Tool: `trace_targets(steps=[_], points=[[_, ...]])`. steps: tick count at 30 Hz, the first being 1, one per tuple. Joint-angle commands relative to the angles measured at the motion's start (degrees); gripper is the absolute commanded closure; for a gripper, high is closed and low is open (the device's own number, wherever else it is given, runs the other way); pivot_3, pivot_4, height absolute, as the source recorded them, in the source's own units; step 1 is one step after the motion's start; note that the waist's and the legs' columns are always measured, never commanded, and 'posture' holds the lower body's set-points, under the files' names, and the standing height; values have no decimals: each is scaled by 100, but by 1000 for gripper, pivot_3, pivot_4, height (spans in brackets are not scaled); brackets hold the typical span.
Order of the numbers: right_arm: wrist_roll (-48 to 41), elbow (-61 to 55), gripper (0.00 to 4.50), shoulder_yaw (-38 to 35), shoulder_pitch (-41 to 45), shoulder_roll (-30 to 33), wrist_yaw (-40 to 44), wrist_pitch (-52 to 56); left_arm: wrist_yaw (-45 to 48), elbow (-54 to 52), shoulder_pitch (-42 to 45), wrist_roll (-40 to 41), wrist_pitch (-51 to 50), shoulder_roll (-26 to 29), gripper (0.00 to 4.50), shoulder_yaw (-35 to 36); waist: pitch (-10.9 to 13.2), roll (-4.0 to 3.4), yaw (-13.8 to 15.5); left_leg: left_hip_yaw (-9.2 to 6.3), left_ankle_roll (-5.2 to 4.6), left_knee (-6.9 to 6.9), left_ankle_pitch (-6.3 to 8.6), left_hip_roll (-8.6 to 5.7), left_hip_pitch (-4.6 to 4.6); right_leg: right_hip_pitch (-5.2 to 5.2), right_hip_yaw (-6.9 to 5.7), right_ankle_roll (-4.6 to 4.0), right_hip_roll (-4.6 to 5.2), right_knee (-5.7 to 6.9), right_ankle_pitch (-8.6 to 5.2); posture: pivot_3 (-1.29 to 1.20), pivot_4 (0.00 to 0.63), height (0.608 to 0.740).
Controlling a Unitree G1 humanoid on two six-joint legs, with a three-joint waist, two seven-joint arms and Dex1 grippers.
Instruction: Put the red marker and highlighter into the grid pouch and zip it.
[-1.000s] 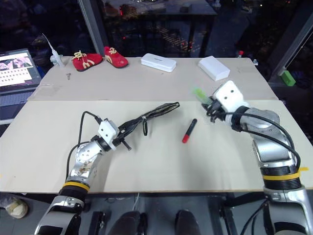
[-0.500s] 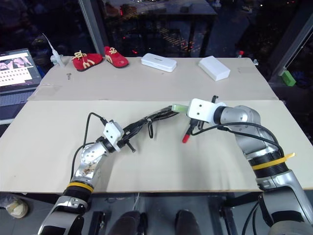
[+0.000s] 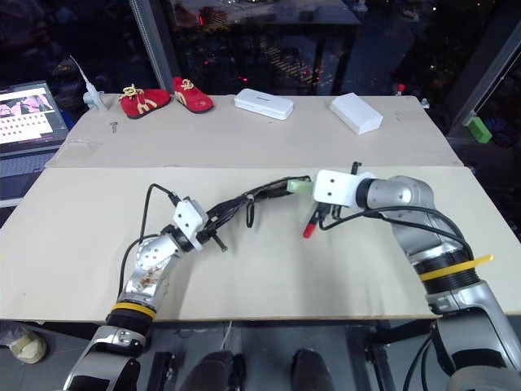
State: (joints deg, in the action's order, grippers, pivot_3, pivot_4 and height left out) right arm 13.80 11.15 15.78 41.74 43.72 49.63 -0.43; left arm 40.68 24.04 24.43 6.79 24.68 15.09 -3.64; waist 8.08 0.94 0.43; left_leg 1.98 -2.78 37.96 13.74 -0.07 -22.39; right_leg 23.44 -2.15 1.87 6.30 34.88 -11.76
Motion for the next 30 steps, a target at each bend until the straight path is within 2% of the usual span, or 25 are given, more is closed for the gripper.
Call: trace_targets(steps=[1,10,18,20,22,27,30], points=[[255,153,3467,137,327,-134,-60,-345,7,-202,-1,71,59,38,4500,35,0,0,-5,-1,0,0,0,0,0,0,0,0,0,0,0,0,150,740],[998,808,3467,1037,1035,-1147,-105,-1035,59,-74,65,62,121,34,4500,20,2,-3,-89,-2,0,0,0,0,-2,4,0,-1,-1,5,0,0,150,740],[1221,1319,3467,1361,1259,-1881,-334,-1556,74,-203,25,95,50,40,4500,20,3,-4,-86,-4,0,0,0,-1,-3,5,-3,-1,-1,10,0,0,150,740],[1217,1425,2459,1324,1262,-1963,-383,-1607,72,-218,21,102,42,38,4500,23,3,-5,-93,-4,0,0,0,-1,-3,5,-3,-1,-1,11,1,0,150,740],[1137,1521,2034,1209,1256,-1995,-434,-1636,50,-218,19,106,40,35,4500,40,3,-6,-106,-4,0,0,0,0,-2,5,-3,-1,-1,11,1,0,150,740],[1101,1678,183,990,1313,-1907,-679,-1784,20,-246,-3,135,3,18,4500,70,4,-6,-111,-4,1,0,0,-1,-2,5,-3,-1,-1,12,1,0,150,740],[880,1684,60,710,1301,-1654,-624,-1746,8,-238,-6,151,-10,7,4500,84,4,-7,-104,-3,1,-1,0,0,-3,5,-2,-1,-1,11,1,0,150,740]])
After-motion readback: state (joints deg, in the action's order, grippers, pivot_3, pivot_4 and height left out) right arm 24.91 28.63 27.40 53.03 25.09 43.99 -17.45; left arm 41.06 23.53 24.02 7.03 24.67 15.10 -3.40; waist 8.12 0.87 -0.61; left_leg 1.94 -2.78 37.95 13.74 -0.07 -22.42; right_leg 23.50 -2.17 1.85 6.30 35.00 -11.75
